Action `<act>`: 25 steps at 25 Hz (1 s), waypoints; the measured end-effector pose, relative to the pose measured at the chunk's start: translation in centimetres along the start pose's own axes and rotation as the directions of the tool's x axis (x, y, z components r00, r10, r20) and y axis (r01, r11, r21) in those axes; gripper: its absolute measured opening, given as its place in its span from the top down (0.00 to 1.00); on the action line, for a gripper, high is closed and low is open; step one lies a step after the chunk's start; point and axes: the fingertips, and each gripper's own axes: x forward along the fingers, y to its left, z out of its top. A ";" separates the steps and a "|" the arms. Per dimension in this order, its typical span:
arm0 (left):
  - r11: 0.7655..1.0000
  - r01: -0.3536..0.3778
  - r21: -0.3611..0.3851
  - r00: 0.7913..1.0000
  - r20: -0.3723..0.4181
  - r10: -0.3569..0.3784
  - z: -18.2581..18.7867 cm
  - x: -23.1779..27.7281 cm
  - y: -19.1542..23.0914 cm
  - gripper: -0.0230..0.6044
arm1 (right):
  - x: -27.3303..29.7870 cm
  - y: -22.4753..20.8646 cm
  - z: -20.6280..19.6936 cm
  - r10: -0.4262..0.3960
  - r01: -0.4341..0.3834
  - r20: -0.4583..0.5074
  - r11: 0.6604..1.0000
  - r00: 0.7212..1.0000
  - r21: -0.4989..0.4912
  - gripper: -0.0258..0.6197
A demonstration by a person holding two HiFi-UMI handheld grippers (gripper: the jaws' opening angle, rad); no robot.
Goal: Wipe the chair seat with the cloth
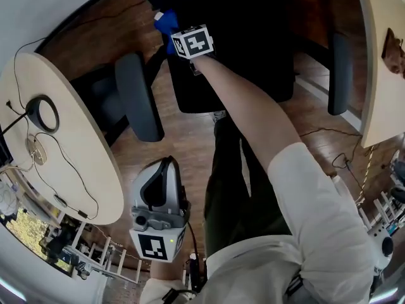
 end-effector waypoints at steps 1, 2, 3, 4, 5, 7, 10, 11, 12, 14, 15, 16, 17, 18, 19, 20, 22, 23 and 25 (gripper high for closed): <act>1.000 0.001 0.001 1.000 0.002 -0.001 -0.2 -0.1 -0.2 0.73 | -0.3 -1.0 0.1 -0.001 0.002 -0.015 1.000 1.000 0.024 0.84; 1.000 0.004 -0.001 1.000 0.003 -0.004 -0.3 -0.4 -0.2 0.73 | -0.7 -2.2 -0.1 -0.003 0.005 -0.024 0.999 1.000 0.053 0.84; 1.000 0.010 -0.006 1.000 0.002 -0.010 -0.3 -0.5 -0.2 0.73 | -1.3 -3.7 -0.4 -0.012 0.014 -0.026 0.997 1.000 0.079 0.84; 1.000 0.015 -0.012 1.000 0.002 -0.015 -0.2 -0.6 -0.2 0.73 | -2.3 -5.5 -0.6 -0.028 0.031 -0.026 0.995 0.999 0.097 0.84; 1.000 0.018 -0.020 1.000 0.004 -0.018 -0.1 -0.6 -0.2 0.73 | -3.4 -7.7 -0.8 -0.054 0.056 -0.025 0.993 0.998 0.107 0.84; 0.999 0.025 -0.034 1.000 0.018 -0.025 0.6 -0.1 -0.3 0.73 | -6.5 -12.8 -1.1 -0.125 0.126 -0.020 0.983 0.992 0.133 0.84; 0.998 0.057 -0.034 0.997 0.049 -0.055 1.8 1.2 -1.1 0.73 | -12.5 -21.0 -1.1 -0.261 0.258 -0.010 0.947 0.965 0.190 0.84; 0.997 0.057 -0.046 0.997 0.056 -0.054 2.0 1.6 -1.3 0.73 | -14.6 -23.5 -1.1 -0.315 0.311 -0.012 0.928 0.949 0.203 0.84; 0.997 0.052 -0.065 0.997 0.058 -0.049 1.9 1.9 -1.5 0.73 | -16.6 -25.8 -1.2 -0.369 0.364 -0.017 0.906 0.929 0.215 0.84; 0.994 0.049 -0.093 0.997 0.059 -0.043 1.5 2.4 -2.0 0.73 | -19.8 -29.2 -1.4 -0.452 0.446 -0.031 0.864 0.892 0.233 0.84; 0.994 0.050 -0.101 0.997 0.058 -0.044 1.4 2.5 -2.3 0.73 | -20.7 -30.2 -1.3 -0.470 0.464 -0.036 0.853 0.882 0.239 0.84; 0.993 0.052 -0.107 0.997 0.057 -0.046 1.2 2.7 -2.6 0.73 | -21.0 -30.4 -1.2 -0.469 0.463 -0.036 0.853 0.882 0.242 0.84; 0.992 0.054 -0.110 0.997 0.055 -0.048 1.0 2.7 -2.8 0.73 | -20.9 -30.0 -1.0 -0.452 0.445 -0.030 0.862 0.891 0.241 0.84; 0.992 0.055 -0.113 0.997 0.052 -0.049 0.9 2.7 -2.9 0.73 | -20.3 -28.7 -0.8 -0.421 0.413 -0.018 0.879 0.907 0.236 0.84; 0.992 0.054 -0.115 0.998 0.050 -0.048 0.8 2.6 -2.9 0.73 | -19.2 -26.7 -0.4 -0.377 0.367 0.000 0.902 0.926 0.228 0.84; 0.992 0.050 -0.117 0.998 0.047 -0.045 0.6 2.6 -2.8 0.73 | -17.7 -23.9 0.1 -0.318 0.306 0.022 0.927 0.948 0.219 0.84; 0.992 0.042 -0.119 0.999 0.039 -0.038 0.5 2.5 -2.7 0.73 | -14.0 -16.1 1.3 -0.153 0.134 0.082 0.970 0.985 0.203 0.84; 0.992 0.037 -0.119 0.999 0.036 -0.033 0.5 2.5 -2.6 0.73 | -12.0 -11.5 1.8 -0.059 0.037 0.109 0.980 0.992 0.196 0.84; 0.992 0.026 -0.120 0.999 0.037 -0.022 0.7 2.6 -2.3 0.73 | -7.9 -3.7 0.6 0.067 -0.084 0.089 0.977 0.994 0.194 0.84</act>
